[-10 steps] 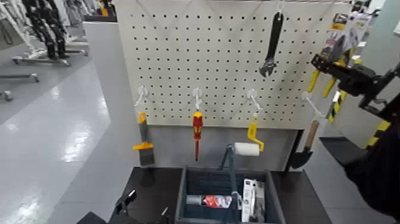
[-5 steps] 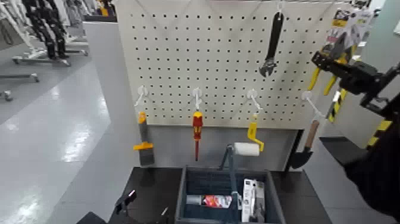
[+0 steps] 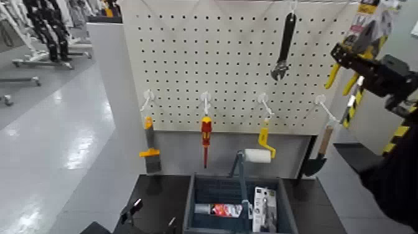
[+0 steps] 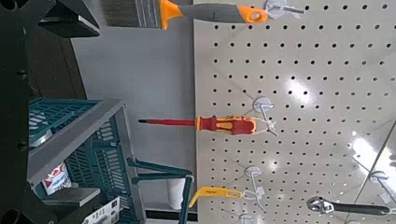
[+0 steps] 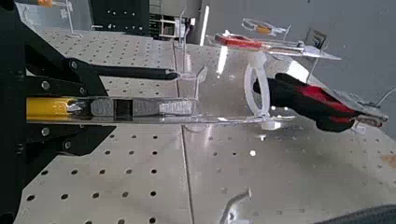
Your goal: Put the yellow pliers into the crate.
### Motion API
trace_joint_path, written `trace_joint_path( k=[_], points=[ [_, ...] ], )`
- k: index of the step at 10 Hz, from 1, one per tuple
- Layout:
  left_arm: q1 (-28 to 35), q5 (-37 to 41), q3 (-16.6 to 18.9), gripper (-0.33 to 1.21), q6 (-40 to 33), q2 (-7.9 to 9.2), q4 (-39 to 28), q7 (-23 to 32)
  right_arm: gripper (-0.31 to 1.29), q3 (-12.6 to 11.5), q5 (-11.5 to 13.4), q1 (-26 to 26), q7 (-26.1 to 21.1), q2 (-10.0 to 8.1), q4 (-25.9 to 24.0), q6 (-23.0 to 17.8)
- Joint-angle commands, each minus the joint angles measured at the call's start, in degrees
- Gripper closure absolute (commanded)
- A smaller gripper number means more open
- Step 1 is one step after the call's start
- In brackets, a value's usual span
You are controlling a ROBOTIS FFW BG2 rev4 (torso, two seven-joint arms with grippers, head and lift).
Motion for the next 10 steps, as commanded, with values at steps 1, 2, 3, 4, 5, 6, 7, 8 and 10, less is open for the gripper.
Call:
trace_joint_path(
  k=[1, 2, 3, 4, 5, 6, 7, 8, 10],
  points=[
    [0.00, 0.00, 0.00, 0.10, -0.01, 0.00, 0.00, -0.04, 1.12, 0.55, 0.35, 3.90, -1.75, 2.79, -5.60, 0.96],
    [0.00, 0.00, 0.00, 0.10, -0.01, 0.00, 0.00, -0.04, 1.12, 1.61, 0.97, 5.75, -2.45, 4.46, -7.36, 1.67],
    [0.00, 0.00, 0.00, 0.10, -0.01, 0.00, 0.00, -0.04, 1.12, 2.40, 2.11, 7.24, -2.36, 6.04, -8.85, 2.28],
    [0.00, 0.09, 0.00, 0.11, -0.01, 0.00, 0.00, -0.04, 1.12, 3.01, 2.90, 8.82, -2.54, 7.71, -9.91, 2.72],
    [0.00, 0.00, 0.00, 0.10, -0.01, -0.09, 0.00, -0.04, 1.12, 3.10, 3.69, 10.58, -2.71, 9.03, -10.87, 2.98],
    [0.00, 0.00, -0.09, 0.10, -0.01, 0.00, 0.00, -0.04, 1.12, 3.19, 3.95, 12.34, -3.51, 10.08, -11.75, 3.60],
    [0.00, 0.09, -0.09, 0.11, -0.01, -0.09, 0.00, -0.04, 1.12, 3.10, 4.75, 14.10, -4.03, 10.96, -12.28, 4.21],
    [0.00, 0.00, -0.18, 0.11, -0.09, 0.00, 0.00, -0.04, 1.12, 2.75, 5.10, 16.12, -4.56, 11.75, -12.46, 5.00],
    [-0.09, 0.09, -0.26, 0.11, -0.01, 0.09, 0.00, -0.04, 1.12, 2.75, 6.68, 19.28, -4.74, 12.81, -11.84, 6.06]
  ],
)
